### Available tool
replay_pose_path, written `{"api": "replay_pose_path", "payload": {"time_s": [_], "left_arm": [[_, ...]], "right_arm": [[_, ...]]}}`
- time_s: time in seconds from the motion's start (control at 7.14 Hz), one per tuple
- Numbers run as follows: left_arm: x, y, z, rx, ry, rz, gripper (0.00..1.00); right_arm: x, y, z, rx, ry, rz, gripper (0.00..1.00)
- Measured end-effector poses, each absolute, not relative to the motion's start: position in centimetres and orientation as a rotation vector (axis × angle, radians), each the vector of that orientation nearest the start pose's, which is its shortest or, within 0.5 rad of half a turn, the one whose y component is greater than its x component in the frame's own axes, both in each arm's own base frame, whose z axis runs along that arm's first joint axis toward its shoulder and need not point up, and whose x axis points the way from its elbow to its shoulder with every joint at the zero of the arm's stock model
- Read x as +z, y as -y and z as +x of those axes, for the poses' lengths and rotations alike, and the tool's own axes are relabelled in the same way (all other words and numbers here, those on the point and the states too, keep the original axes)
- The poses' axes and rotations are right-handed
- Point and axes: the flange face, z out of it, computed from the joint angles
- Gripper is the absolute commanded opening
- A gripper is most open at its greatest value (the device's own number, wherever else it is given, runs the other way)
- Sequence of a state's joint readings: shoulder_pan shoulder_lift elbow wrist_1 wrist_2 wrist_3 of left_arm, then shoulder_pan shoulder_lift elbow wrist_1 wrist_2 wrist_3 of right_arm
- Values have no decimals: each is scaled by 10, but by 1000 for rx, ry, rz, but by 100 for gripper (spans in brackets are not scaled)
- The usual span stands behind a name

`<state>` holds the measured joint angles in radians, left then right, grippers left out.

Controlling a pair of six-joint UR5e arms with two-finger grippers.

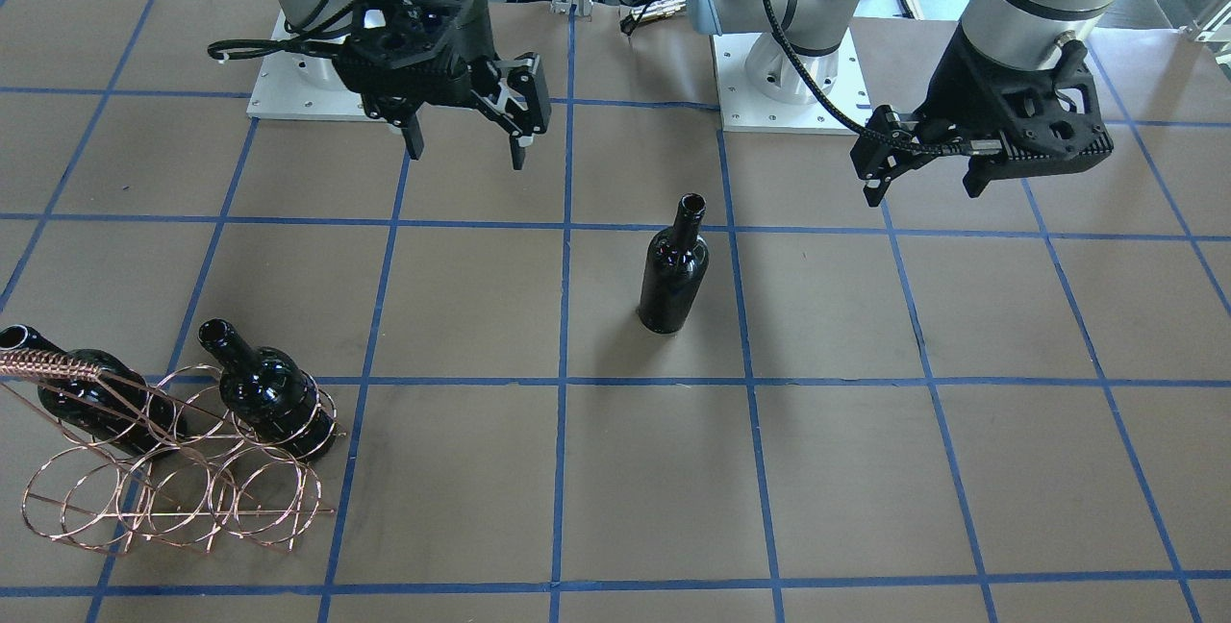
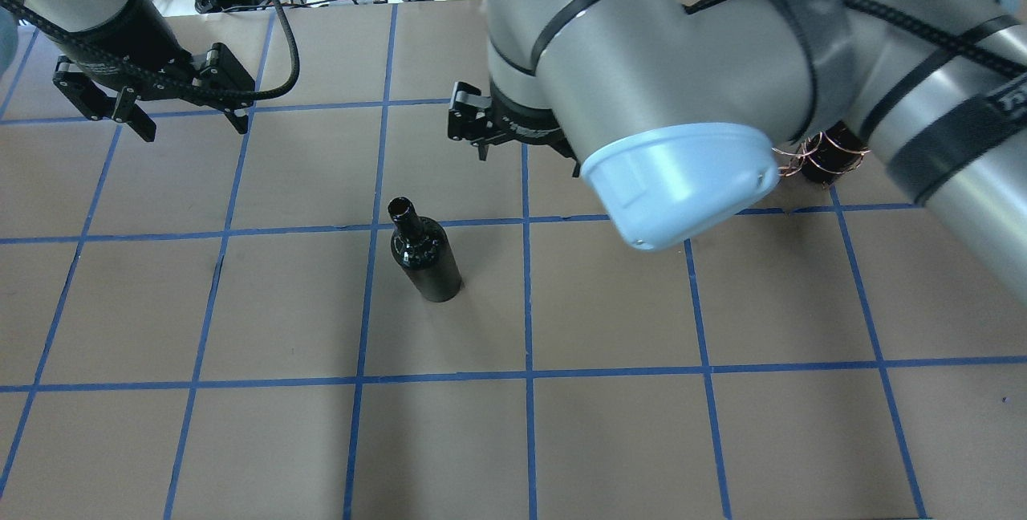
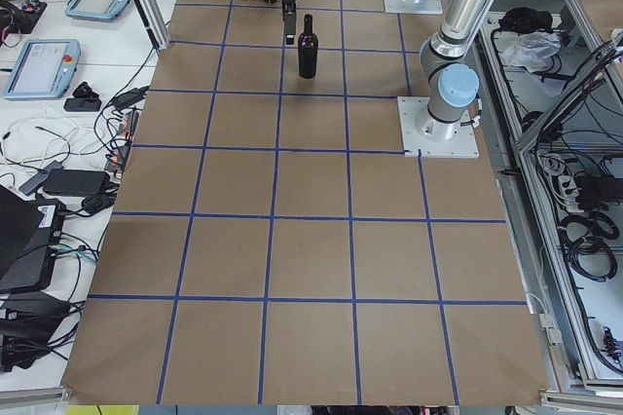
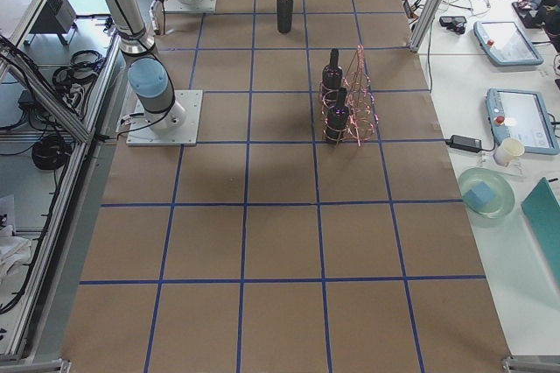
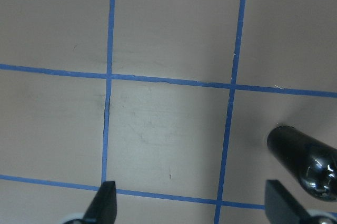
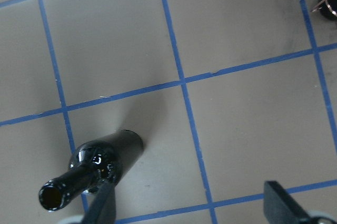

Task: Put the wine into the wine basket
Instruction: 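Move the right gripper from the rack toward the standing bottle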

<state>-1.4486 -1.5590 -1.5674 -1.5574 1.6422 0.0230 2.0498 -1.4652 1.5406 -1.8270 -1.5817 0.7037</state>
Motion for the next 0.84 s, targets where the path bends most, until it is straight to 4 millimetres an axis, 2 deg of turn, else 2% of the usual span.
{"api": "replay_pose_path", "payload": {"time_s": [0.28, 0.42, 0.56, 0.84], "left_arm": [[496, 500, -63, -17, -3063, -161, 100], [495, 500, -63, -9, -3060, -160, 100], [494, 499, -62, 0, -3059, -161, 100], [493, 498, -60, 19, -3046, -163, 100]], "right_arm": [[455, 411, 432, -203, -3011, 383, 100], [447, 405, 449, -189, -3013, 382, 100], [442, 402, 456, -180, -3012, 374, 100], [440, 405, 457, -177, -2997, 387, 100]]}}
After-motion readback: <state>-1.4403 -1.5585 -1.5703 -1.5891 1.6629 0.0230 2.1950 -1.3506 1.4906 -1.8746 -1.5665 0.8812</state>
